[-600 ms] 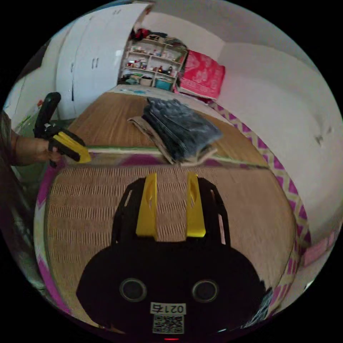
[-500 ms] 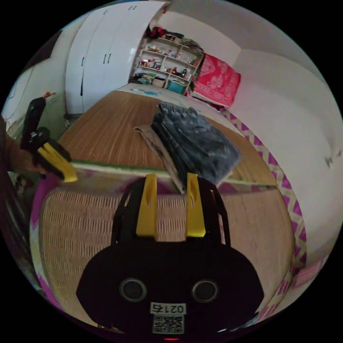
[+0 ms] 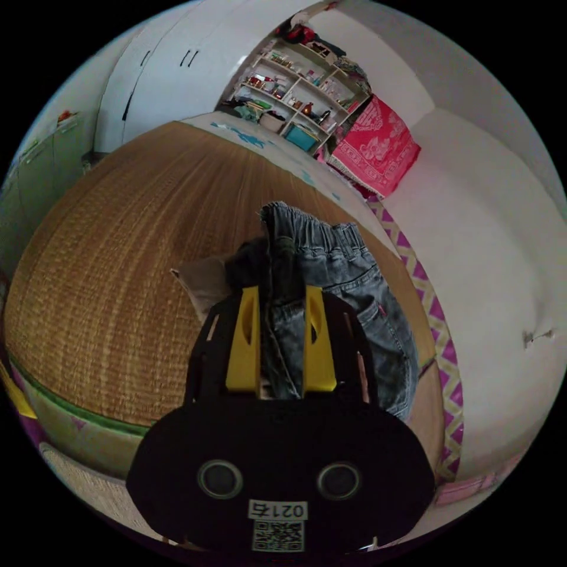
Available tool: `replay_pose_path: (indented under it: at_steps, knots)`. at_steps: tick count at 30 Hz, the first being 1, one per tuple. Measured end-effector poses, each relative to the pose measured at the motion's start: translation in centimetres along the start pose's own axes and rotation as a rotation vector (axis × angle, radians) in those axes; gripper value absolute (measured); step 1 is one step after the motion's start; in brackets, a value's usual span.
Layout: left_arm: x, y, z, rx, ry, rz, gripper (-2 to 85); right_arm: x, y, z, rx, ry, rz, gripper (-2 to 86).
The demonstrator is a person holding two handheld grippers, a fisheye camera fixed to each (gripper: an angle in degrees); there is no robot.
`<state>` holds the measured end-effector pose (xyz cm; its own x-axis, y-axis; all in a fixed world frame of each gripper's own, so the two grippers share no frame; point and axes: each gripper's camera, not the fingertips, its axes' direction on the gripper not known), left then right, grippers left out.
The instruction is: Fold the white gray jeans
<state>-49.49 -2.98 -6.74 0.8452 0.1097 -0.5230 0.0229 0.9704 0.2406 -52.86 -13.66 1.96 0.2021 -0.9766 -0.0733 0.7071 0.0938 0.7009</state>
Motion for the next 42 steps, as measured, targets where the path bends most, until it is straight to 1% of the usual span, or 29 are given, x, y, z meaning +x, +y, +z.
replay_pose_path:
  at_steps: [5, 9, 10, 13, 15, 17, 19, 21, 25, 27, 28, 30, 31, 33, 34, 36, 37, 38, 40, 42]
  knots:
    - [-1.3, 0.8, -2.1, 0.019, 0.005, -0.024, -1.0, -1.0, -0.4, 0.5, 0.009, 0.042, 0.047, 4.9]
    - [-2.7, 1.7, -3.5, 0.044, 0.038, -0.087, -1.0, 0.8, -1.8, 0.1, -0.044, -0.058, 0.19, 2.9]
    - [-2.9, 1.8, -3.7, 0.048, 0.037, -0.092, -1.0, 1.2, -1.7, -0.3, -0.034, -0.072, 0.211, 2.6]
    - [-2.9, 2.2, -5.0, 0.051, 0.025, -0.085, -1.0, 4.4, -0.1, -3.1, 0.077, -0.13, 0.373, 1.5]
    - [-2.6, 2.9, -5.5, 0.019, -0.004, -0.067, -1.0, 7.7, 1.9, -6.2, 0.153, -0.156, 0.511, 0.9]
    - [-2.0, 3.5, -5.9, -0.002, -0.043, -0.054, -1.0, 10.2, 3.6, -9.0, 0.188, -0.158, 0.555, 0.6]
    - [-1.4, 4.1, -6.5, -0.015, -0.058, -0.04, -1.0, 12.8, 5.3, -12.3, 0.192, -0.136, 0.573, 0.4]
    - [-0.5, 4.6, -7.1, -0.026, -0.061, -0.024, -1.0, 16.0, 8.1, -17.5, 0.208, -0.095, 0.594, 0.2]
    - [0.7, 4.8, -8.1, -0.029, -0.069, 0.002, -1.0, 18.1, 11.6, -25.9, 0.226, -0.04, 0.572, 0.4]
    - [1.7, 4.7, -8.6, -0.028, -0.069, 0.024, -0.9, 16.1, 12.3, -30.7, 0.158, -0.042, 0.455, 0.6]
    - [1.9, 4.7, -8.7, -0.027, -0.071, 0.03, -0.9, 15.0, 12.4, -31.5, 0.127, -0.038, 0.412, 0.6]
    - [2.8, 4.7, -8.9, -0.028, -0.054, 0.038, -0.8, 9.0, 12.9, -33.3, -0.02, -0.07, 0.275, 0.9]
    - [3.1, 4.8, -8.9, -0.026, -0.042, 0.039, -0.8, 7.1, 13.2, -33.2, -0.055, -0.094, 0.246, 0.9]
    - [4.0, 5.0, -8.7, -0.023, 0.007, 0.032, -0.5, -1.5, 15.3, -31.4, -0.205, -0.229, 0.157, 1.1]
    - [4.2, 5.1, -8.6, -0.023, 0.017, 0.032, -0.2, -3.8, 16.0, -30.7, -0.237, -0.263, 0.138, 1.1]
    - [4.9, 5.6, -8.1, -0.034, 0.052, 0.015, 1.4, -11.9, 19.0, -28.1, -0.31, -0.407, 0.107, 1.6]
    - [5.1, 5.8, -8.0, -0.037, 0.062, 0.013, 1.8, -13.0, 19.6, -27.9, -0.297, -0.427, 0.132, 1.8]
    - [5.3, 6.0, -7.8, -0.048, 0.075, 0.008, 2.6, -14.1, 20.4, -28.2, -0.26, -0.395, 0.217, 2.3]
    - [5.6, 6.4, -7.7, -0.06, 0.076, 0.003, 3.4, -14.0, 20.9, -29.7, -0.209, -0.332, 0.296, 3.3]
    - [5.8, 6.7, -8.0, -0.059, 0.066, -0.008, 3.9, -12.6, 21.6, -32.7, -0.115, -0.338, 0.387, 5.3]
